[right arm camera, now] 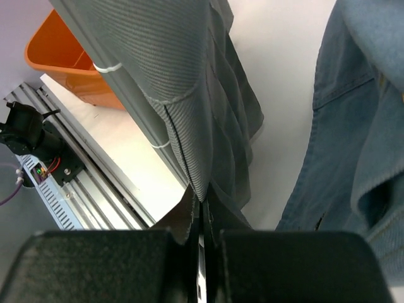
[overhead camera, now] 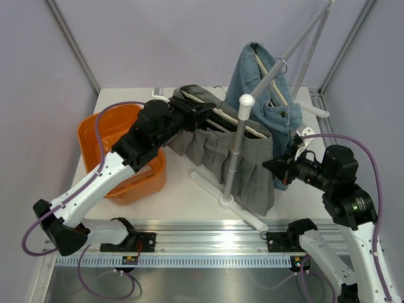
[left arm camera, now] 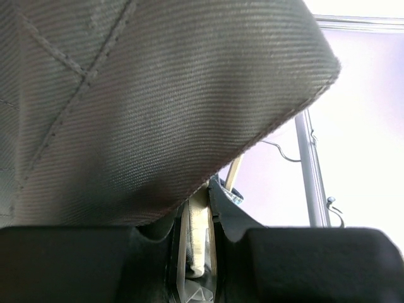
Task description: Remove the skirt from the hanger
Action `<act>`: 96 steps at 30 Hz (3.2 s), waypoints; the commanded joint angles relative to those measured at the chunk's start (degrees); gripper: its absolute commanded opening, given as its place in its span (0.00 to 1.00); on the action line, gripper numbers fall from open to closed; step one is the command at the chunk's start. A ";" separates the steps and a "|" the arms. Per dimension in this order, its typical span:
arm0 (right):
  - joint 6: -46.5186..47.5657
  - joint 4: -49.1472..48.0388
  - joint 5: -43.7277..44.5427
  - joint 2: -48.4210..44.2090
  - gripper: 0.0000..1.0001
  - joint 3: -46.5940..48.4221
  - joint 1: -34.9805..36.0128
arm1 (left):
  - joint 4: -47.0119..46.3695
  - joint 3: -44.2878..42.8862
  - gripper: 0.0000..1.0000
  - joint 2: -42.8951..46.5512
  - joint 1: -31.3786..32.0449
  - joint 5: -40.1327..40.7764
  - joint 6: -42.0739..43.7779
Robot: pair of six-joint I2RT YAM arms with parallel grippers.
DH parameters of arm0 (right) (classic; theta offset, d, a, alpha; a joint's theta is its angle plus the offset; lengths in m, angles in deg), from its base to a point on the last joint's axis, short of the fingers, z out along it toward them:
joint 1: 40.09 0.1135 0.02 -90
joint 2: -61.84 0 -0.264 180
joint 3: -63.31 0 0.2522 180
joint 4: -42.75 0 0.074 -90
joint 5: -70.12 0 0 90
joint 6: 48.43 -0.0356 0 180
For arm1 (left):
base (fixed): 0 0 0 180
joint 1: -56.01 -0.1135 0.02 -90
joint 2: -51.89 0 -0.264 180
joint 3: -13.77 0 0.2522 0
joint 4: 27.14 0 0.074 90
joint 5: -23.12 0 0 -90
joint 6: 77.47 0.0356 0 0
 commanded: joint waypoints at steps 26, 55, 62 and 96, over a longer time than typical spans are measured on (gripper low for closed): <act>-1.32 10.93 12.62 -12.03 0.00 5.47 0.42 | -15.95 5.27 0.00 4.60 -9.93 -9.29 -8.29; -5.46 14.36 12.36 6.77 0.75 15.84 0.42 | -7.35 2.72 0.00 3.54 -12.22 -15.10 6.29; -6.06 8.93 6.94 4.84 0.88 17.07 0.42 | -5.94 2.73 0.00 3.46 -11.70 -14.05 8.58; -1.50 4.87 -3.28 13.72 0.52 19.54 0.42 | -1.63 -11.34 0.00 -8.06 -1.50 -8.68 10.95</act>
